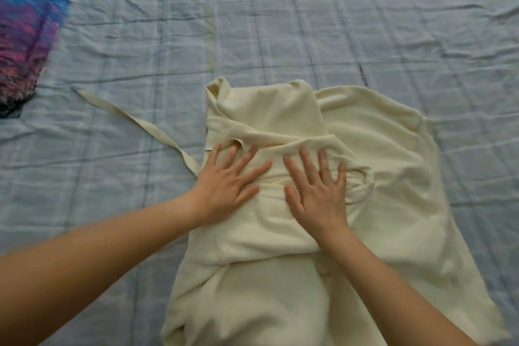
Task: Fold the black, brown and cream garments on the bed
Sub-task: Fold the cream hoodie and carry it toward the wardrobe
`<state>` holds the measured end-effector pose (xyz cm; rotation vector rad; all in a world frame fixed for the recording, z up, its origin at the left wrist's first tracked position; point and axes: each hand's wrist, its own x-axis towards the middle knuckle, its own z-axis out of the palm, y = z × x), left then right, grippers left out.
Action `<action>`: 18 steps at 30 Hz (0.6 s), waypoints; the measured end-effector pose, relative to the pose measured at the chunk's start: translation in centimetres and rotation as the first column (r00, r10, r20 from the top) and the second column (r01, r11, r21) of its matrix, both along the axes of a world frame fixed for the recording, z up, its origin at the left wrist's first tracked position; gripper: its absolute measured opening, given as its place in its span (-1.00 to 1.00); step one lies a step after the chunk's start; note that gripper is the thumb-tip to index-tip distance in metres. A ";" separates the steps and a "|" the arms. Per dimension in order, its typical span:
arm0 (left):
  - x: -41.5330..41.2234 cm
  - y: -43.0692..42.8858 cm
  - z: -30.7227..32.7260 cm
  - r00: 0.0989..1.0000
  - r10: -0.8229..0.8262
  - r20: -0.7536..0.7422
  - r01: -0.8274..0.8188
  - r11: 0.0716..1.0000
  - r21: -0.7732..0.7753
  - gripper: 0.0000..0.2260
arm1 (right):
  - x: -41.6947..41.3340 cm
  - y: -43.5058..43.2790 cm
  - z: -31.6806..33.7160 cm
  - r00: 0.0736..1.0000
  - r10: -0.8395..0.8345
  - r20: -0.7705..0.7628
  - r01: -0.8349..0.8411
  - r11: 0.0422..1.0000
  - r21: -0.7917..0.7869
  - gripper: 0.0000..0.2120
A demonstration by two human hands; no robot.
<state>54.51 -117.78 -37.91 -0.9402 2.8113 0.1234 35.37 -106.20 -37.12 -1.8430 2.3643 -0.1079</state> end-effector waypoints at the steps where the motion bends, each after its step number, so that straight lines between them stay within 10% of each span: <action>1: 0.2 -0.1 -0.6 1.000 -0.013 0.008 0.013 1.000 0.016 -0.47 | 0.0 -0.1 -0.8 1.000 -0.006 -0.009 0.006 1.000 0.006 -0.43; 11: -0.6 -1.6 1.5 0.985 -0.145 0.092 0.141 0.989 0.047 -0.47 | 0.2 -0.4 0.2 0.999 -0.034 -0.005 0.035 0.997 0.062 -0.43; 18: 0.4 -9.7 6.6 0.915 -0.101 -0.390 0.087 0.995 -0.053 -0.58 | -4.2 -7.7 4.1 0.995 0.015 0.097 -0.001 0.989 -0.151 -0.42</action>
